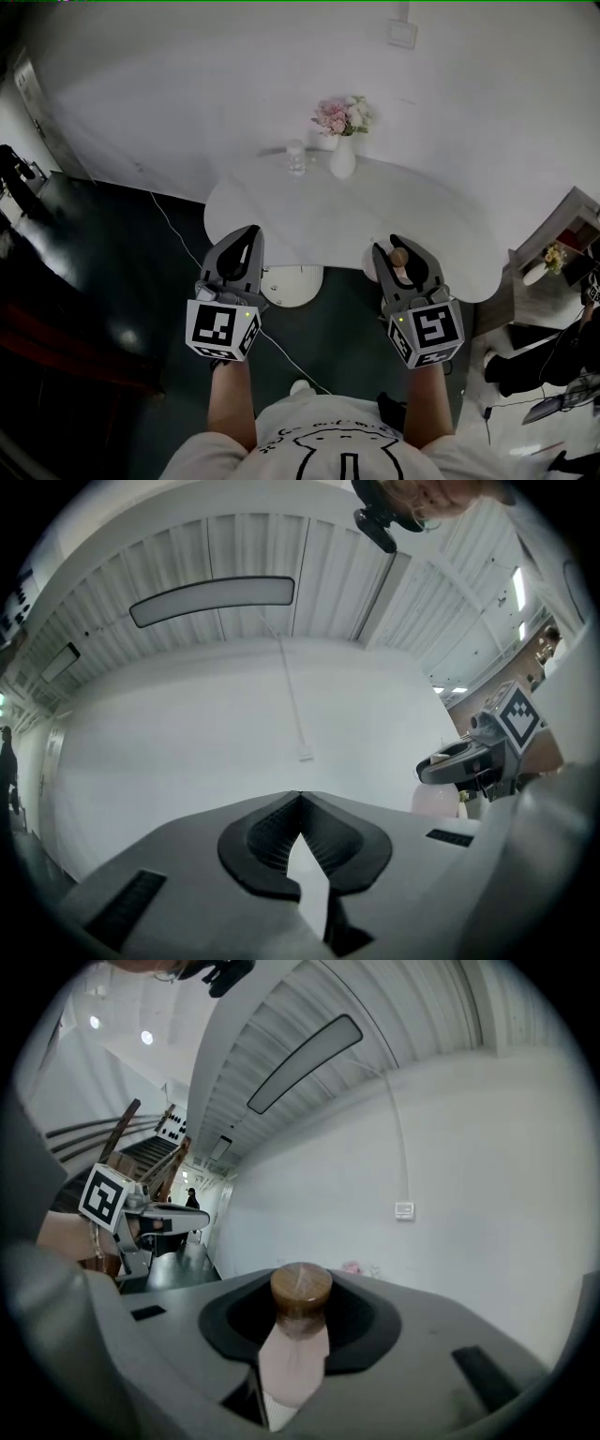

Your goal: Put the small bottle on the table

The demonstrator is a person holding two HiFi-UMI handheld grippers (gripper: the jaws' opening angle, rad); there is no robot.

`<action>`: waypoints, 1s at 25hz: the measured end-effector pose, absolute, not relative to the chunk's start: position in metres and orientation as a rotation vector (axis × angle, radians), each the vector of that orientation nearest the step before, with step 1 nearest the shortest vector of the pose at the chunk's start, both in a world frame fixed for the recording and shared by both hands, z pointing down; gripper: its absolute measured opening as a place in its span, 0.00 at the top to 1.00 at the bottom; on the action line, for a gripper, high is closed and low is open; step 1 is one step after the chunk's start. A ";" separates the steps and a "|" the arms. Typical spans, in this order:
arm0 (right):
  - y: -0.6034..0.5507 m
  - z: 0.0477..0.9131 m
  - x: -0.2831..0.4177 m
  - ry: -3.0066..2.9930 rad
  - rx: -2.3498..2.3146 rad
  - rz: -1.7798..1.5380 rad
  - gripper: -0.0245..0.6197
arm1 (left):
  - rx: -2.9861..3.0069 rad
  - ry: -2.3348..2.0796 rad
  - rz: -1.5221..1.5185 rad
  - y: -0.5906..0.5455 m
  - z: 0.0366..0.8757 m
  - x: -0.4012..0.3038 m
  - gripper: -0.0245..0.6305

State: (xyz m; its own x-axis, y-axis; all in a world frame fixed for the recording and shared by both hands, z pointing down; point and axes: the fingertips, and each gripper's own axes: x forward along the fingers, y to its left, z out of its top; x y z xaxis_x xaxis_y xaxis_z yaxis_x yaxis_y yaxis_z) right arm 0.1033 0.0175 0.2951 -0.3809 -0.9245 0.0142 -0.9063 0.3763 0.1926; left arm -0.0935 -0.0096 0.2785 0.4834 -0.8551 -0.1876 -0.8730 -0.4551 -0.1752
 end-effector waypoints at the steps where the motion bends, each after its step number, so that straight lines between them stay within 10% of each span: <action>1: 0.010 0.296 0.097 -2.500 1.680 -0.229 0.78 | -2.490 1.472 0.109 -0.019 0.279 -0.099 0.96; 25: -0.083 0.329 0.071 -2.408 1.754 -0.126 0.78 | -2.586 1.387 0.112 -0.119 0.308 -0.123 0.96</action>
